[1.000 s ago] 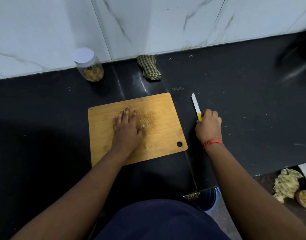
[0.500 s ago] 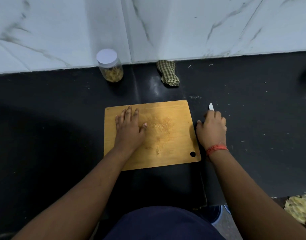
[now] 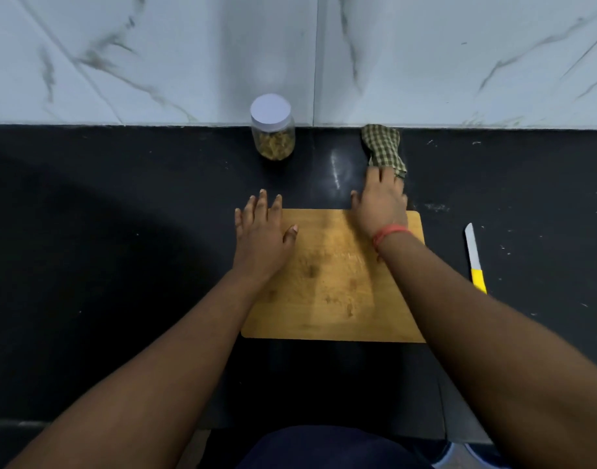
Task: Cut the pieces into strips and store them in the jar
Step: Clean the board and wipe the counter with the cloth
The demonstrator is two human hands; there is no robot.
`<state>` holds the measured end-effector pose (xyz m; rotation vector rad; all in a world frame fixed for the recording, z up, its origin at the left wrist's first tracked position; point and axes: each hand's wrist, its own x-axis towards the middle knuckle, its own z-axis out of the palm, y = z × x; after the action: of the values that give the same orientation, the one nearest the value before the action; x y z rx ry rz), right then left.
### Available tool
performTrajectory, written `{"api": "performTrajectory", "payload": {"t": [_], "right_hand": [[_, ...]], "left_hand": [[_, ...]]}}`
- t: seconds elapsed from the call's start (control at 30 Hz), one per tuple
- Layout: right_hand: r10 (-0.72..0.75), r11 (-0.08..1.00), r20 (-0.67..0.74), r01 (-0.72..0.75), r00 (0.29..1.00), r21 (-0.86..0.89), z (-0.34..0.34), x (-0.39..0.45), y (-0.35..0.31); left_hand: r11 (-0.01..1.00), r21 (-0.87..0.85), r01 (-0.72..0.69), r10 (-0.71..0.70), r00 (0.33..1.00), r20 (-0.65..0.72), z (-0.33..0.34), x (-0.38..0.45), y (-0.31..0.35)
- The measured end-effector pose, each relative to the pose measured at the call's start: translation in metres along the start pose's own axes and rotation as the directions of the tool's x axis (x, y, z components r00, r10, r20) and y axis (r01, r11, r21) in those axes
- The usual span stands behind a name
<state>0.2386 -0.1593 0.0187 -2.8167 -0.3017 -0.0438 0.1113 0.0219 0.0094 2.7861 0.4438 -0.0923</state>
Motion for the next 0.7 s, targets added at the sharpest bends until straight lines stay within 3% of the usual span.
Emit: {"api": "performTrajectory", "payload": {"t": [0.1, 0.27, 0.4, 0.53, 0.63, 0.7], "right_hand": [[0.056, 0.997, 0.018, -0.055, 0.998, -0.061, -0.002, 0.044, 0.015], [0.070, 0.988, 0.228, -0.036, 0.971, -0.151, 0.002, 0.093, 0.025], [0.031, 0.982, 0.147, -0.003, 0.989, -0.187, 0.007, 0.103, 0.028], [-0.002, 1.000, 0.122, -0.001, 0.993, 0.022, -0.009, 0.109, 0.046], [0.095, 0.943, 0.051, -0.106, 0.994, 0.316, -0.030, 0.092, 0.058], [0.106, 0.923, 0.024, -0.107, 0.994, 0.370, -0.043, 0.061, 0.066]], "left_hand": [[1.000, 0.028, 0.007, -0.008, 1.000, 0.012, 0.003, -0.005, -0.002], [0.998, 0.062, 0.018, -0.020, 0.999, 0.035, 0.007, -0.022, -0.003], [0.997, 0.069, 0.025, -0.029, 0.998, 0.053, 0.010, -0.038, -0.001], [0.998, 0.062, 0.032, -0.035, 0.998, 0.044, 0.011, -0.046, -0.001], [0.999, 0.043, 0.018, -0.020, 0.999, 0.028, 0.012, -0.049, 0.002], [0.999, 0.047, -0.005, 0.004, 1.000, 0.025, 0.014, -0.049, 0.006]]}}
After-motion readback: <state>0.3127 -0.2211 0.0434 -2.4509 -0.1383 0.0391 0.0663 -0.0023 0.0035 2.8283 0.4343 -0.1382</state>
